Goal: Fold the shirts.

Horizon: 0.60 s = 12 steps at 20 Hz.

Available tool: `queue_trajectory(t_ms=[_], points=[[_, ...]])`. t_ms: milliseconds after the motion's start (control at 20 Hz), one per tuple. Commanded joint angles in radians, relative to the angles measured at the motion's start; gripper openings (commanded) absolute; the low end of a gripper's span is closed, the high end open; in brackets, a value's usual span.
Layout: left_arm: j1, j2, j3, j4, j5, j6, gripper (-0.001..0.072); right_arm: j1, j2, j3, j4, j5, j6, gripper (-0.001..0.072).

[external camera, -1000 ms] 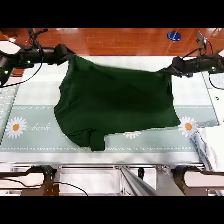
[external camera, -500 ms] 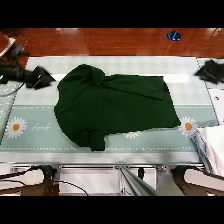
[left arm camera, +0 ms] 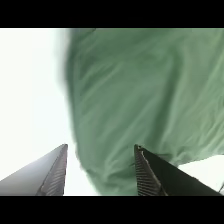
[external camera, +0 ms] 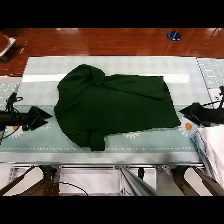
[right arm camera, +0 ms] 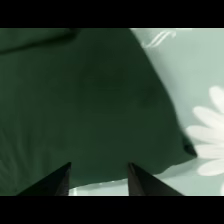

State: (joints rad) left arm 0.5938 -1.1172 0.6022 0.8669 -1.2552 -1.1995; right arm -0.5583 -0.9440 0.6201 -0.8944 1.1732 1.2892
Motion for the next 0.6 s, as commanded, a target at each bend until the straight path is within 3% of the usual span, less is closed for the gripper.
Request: queue_trajectory(t_ms=[0,250,550], points=[[0.019,0.014,-0.096,0.024,-0.002,0.002,0.0508,-0.005,0.027,-0.066,0.052,0.013,-0.021,0.0407],[-0.004,0.01,-0.158,-0.031,0.003,0.035,0.0508,-0.005,0.027,-0.066,0.051,0.012,-0.023,0.0407],[-0.172,-0.027,-0.222,-0.127,0.124,0.044,0.0507,-0.005,0.027,-0.066,0.052,0.008,-0.023,0.0407]])
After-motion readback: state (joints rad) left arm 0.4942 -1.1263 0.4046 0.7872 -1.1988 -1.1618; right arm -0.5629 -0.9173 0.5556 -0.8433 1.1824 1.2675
